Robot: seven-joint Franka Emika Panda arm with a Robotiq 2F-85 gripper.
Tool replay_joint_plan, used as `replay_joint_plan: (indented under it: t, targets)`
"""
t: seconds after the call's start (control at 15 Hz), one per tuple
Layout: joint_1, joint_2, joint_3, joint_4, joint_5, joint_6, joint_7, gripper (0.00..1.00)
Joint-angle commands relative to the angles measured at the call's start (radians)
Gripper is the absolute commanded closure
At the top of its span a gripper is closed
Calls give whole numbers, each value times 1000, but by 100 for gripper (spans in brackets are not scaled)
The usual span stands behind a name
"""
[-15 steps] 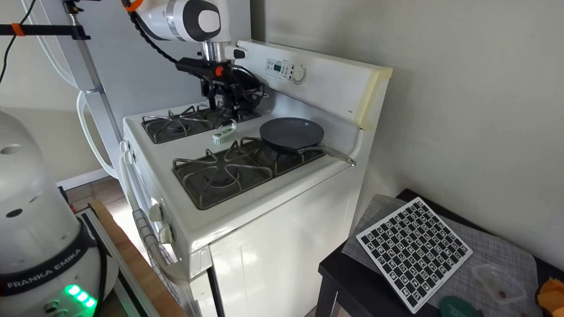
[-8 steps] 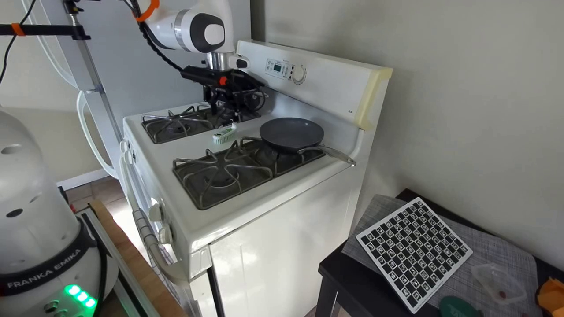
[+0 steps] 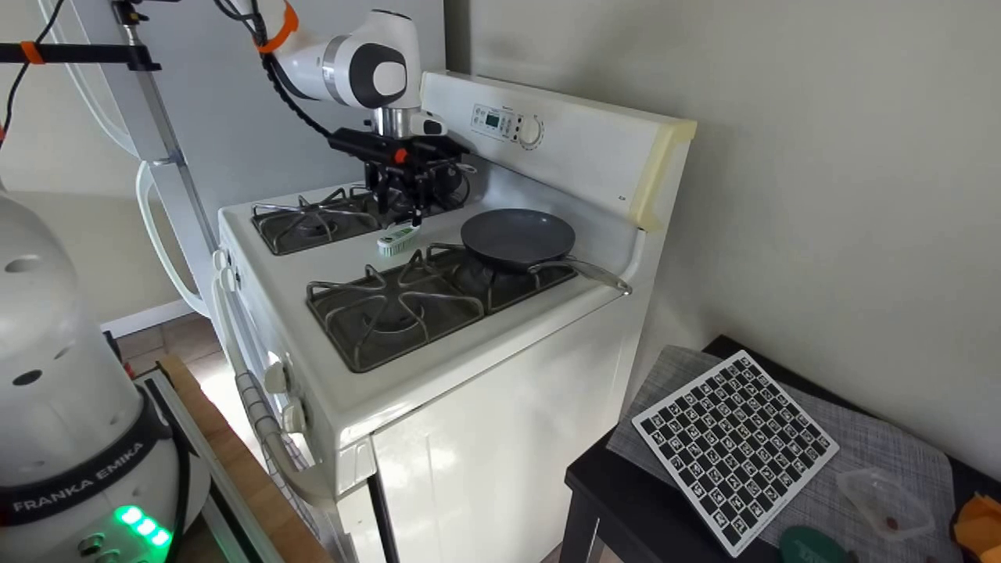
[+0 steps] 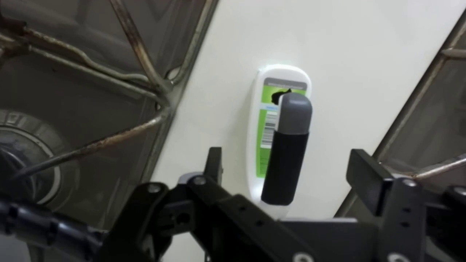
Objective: Use the brush to clean the top of the stove
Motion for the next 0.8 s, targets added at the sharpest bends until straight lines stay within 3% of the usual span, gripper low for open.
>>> replay_joint_plan:
  t: [0.0, 0.4, 0.47, 0.73]
  targets:
    - [11, 29, 3, 25, 11, 9, 16, 44]
    - [20, 33, -3, 36, -10, 8, 38, 96]
    - [20, 32, -4, 36, -14, 7, 43, 100]
    - [22, 3, -4, 29, -24, -15, 52, 96]
